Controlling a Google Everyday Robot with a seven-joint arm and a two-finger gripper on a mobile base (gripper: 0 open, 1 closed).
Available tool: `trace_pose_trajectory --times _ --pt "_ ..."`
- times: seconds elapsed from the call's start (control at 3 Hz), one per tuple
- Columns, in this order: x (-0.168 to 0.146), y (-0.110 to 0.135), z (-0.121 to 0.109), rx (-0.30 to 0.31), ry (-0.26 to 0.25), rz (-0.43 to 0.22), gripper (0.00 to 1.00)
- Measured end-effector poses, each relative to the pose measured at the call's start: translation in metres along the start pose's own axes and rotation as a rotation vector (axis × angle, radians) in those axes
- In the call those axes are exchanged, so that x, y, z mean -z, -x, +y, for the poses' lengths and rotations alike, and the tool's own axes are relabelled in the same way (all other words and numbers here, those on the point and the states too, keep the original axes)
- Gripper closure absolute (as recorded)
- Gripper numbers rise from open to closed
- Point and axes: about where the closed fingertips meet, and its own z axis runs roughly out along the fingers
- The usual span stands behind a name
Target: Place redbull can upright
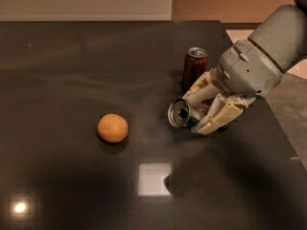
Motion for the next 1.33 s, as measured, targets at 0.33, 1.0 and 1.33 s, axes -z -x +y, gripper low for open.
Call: trace_pose_trajectory --times 0.33,1.0,1.33 --pt "0.0013 0.0046 0.002 -0.081 -0.045 -0.181 1.0" --pt "0.0015 0.0027 0.0066 -0.187 -0.104 -0.469 1.0" --pt "-0.0001 -0.0014 0.0054 -0.201 -0.121 -0.575 1.0"
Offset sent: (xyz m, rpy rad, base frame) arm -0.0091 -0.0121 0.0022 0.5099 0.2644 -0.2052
